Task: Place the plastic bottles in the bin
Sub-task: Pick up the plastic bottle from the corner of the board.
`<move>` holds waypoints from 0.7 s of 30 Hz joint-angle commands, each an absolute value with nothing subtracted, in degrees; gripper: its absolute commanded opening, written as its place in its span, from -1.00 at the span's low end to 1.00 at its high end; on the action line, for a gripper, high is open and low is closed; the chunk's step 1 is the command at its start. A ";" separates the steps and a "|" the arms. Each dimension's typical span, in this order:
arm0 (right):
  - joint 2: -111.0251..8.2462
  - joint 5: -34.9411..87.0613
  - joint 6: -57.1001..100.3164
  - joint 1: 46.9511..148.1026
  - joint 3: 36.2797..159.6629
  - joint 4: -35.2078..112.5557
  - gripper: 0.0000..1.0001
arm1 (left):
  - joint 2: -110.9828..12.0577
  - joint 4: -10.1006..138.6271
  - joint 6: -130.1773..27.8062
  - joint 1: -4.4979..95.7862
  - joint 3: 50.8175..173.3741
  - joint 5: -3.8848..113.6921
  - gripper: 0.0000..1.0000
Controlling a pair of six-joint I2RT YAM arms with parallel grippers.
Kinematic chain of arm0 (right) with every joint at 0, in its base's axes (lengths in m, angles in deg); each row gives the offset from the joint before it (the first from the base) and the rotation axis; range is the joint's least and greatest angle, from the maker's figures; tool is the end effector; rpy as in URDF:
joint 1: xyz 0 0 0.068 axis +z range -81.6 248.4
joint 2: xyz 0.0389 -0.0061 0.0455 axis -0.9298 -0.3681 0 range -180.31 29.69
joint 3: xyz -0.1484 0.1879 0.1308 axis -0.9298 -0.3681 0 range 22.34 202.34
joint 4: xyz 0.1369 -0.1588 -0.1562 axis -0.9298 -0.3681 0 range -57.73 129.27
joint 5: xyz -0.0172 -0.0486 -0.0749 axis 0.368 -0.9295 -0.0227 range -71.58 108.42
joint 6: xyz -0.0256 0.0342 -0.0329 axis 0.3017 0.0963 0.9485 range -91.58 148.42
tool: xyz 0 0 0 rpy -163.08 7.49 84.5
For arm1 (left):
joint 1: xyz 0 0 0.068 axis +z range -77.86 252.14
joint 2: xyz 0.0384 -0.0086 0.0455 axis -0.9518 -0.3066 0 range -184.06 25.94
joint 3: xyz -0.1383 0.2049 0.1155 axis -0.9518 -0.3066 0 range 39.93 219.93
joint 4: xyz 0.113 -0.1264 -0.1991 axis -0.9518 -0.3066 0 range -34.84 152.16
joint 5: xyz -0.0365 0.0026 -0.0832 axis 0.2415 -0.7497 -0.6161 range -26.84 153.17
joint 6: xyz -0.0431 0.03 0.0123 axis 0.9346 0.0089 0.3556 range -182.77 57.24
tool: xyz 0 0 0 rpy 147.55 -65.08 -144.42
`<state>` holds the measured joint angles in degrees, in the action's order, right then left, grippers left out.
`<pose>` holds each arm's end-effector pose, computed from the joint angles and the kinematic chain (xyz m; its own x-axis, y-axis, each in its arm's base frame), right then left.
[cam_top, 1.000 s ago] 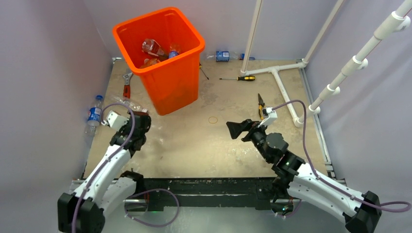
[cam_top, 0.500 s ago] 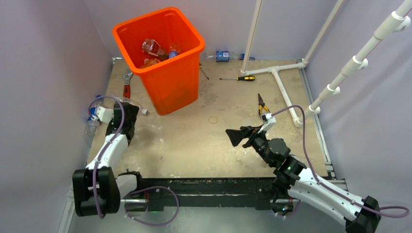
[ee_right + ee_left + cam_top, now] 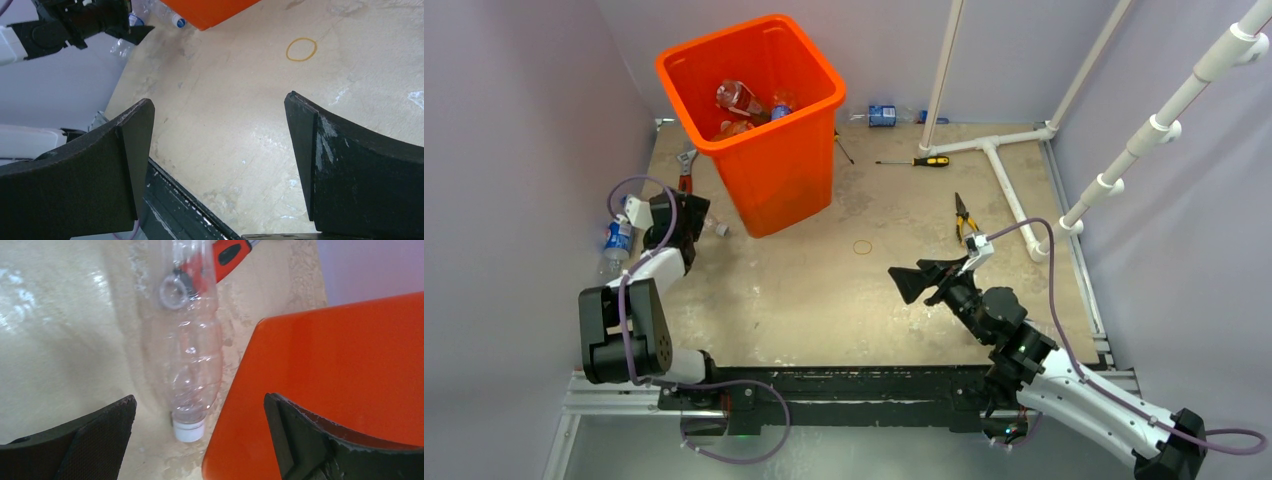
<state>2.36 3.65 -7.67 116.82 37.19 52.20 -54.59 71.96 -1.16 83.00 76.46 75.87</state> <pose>0.1037 0.1033 0.2413 -0.3223 0.4951 -0.8068 -0.4509 0.6692 0.5907 0.2779 0.0612 0.1858 0.0562 -0.8630 -0.5021 -0.6580 0.3463 -0.6687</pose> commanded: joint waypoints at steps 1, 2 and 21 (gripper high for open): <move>2.06 5.79 -8.30 116.83 37.47 54.50 0.98 | -58.52 74.74 -3.44 83.30 81.27 75.01 0.99; 1.97 5.99 -8.31 116.83 37.65 54.48 0.98 | -60.04 73.77 -3.49 83.36 82.31 75.25 0.98; 3.80 6.09 -9.05 116.83 39.07 52.43 0.98 | -71.94 72.79 -5.58 86.50 87.14 72.82 0.17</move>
